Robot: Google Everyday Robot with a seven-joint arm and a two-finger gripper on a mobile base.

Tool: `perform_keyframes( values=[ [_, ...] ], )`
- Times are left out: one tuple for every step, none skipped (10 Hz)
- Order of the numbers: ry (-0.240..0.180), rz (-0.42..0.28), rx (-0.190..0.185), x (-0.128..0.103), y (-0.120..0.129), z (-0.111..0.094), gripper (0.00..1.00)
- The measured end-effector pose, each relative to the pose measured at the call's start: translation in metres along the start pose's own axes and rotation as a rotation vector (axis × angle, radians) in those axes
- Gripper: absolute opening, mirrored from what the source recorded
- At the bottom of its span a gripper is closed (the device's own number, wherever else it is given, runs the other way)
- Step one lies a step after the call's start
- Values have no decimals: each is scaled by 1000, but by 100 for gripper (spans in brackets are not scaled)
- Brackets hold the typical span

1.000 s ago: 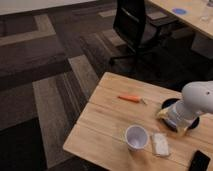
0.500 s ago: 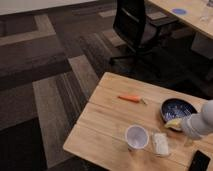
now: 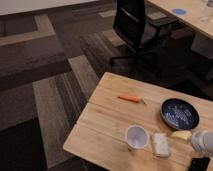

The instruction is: Push the eraser across the table

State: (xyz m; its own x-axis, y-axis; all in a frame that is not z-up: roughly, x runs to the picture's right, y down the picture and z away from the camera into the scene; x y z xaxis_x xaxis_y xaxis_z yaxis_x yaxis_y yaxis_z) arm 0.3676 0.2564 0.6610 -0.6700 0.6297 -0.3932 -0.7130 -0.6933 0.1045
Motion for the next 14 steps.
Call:
perform_keyframes(
  values=[
    [-1,1,0,0,0,-1,65],
    [0,0,0,0,0,0,65],
    [0,0,-1,0,1,0,65],
    [1,-1,-3,0,1,0,65],
    [12,-13,-15,5,4,4,65],
    [24,-23,-34,12,5,9,65],
    [30,-24,-41,14,3,11,65],
    [40,-23,-45,16,-1,15,65],
    [43,-21,-44,16,-6,18,65],
    [48,-14,-36,15,-13,21,65],
    [48,-10,-23,14,-21,20,65],
    [38,-5,-4,11,-31,18,65],
    [22,22,41,7,-55,10,65],
    [-3,58,95,3,-82,-5,65]
  ],
)
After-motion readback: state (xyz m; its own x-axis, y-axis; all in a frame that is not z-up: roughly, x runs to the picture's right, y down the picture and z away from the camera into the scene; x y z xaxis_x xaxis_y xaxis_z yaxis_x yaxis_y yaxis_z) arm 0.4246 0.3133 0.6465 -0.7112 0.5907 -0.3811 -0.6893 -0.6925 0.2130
